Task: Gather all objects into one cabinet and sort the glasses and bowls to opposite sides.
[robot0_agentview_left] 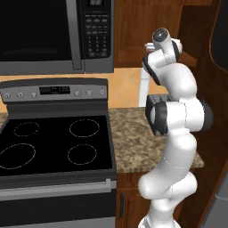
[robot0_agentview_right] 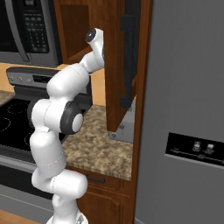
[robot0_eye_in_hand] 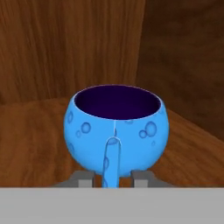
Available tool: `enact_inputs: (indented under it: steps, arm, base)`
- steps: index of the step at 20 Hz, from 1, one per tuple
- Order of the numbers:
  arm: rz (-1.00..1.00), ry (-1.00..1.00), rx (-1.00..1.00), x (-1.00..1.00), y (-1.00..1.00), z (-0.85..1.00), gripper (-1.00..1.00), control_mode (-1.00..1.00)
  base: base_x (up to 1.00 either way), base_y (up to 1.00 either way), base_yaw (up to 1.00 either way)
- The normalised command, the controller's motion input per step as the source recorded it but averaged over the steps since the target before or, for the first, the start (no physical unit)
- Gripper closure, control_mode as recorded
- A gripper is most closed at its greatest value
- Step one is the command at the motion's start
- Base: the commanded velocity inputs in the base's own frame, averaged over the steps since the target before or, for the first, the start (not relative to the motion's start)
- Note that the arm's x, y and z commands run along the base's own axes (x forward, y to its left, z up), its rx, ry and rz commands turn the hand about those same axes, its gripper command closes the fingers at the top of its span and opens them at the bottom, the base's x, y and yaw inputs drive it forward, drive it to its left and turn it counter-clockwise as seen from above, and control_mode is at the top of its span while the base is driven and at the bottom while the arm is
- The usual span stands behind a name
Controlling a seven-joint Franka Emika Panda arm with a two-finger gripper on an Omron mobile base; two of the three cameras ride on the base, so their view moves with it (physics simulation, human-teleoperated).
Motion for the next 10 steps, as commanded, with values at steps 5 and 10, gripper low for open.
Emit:
enact_inputs:
  steps: [5,10]
  arm:
    - [0.0,0.13,0.0,0.33,0.0,-0.29,1.0,-1.0]
    - [0.0,0.05,-0.06,0.41,0.0,-0.18,1.0,-1.0]
  base:
    - [0.0,0.0,0.0]
    - [0.0,0.0,0.0]
